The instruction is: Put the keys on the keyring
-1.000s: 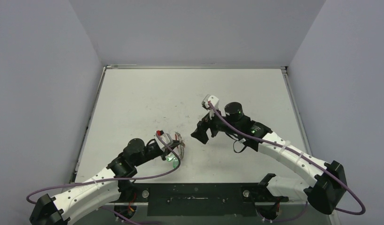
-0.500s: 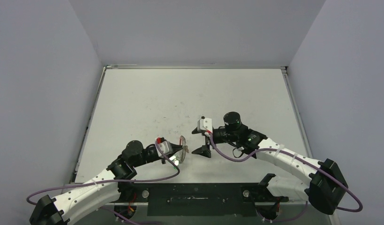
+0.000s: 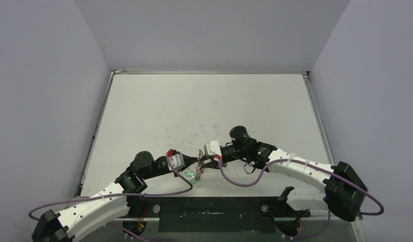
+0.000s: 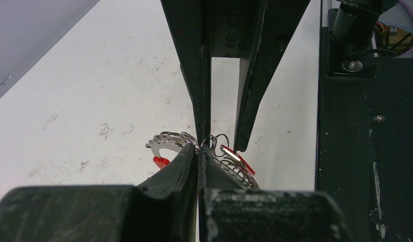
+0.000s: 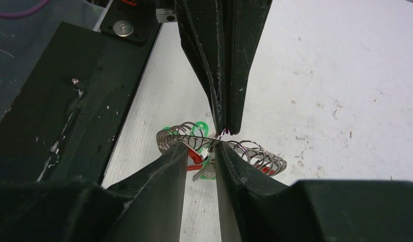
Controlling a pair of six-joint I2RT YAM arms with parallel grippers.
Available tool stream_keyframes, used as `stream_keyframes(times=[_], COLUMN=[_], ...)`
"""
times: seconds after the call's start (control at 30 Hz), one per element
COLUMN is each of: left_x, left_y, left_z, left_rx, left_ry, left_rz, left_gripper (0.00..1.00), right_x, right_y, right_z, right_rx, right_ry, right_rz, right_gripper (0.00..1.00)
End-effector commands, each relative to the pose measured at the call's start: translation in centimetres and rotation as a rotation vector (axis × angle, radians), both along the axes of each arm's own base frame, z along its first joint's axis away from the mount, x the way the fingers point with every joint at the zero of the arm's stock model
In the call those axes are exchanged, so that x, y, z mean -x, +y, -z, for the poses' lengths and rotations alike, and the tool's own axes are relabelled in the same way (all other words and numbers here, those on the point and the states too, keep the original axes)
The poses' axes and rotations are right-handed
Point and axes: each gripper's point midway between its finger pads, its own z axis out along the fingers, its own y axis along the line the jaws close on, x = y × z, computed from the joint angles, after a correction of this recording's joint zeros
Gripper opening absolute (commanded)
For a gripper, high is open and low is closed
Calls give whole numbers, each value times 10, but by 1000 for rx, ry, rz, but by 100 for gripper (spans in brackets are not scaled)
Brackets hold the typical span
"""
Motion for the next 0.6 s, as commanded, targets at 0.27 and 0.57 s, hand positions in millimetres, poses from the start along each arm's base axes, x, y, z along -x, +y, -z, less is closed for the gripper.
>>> stream_keyframes(times=[0.27, 0.57], left_x=[3, 4], left_y=[-6, -6], left_z=[-27, -28], left_rx=[77, 80], left_ry=[-73, -75], left_rz=[36, 39], left_gripper=[0, 0], right_x=[-11, -20], right_y=[13, 12], right_z=[-22, -18], right_rx=[-70, -43], right_ry=[-71, -68], right_rz=[14, 62], right_gripper=[16, 0])
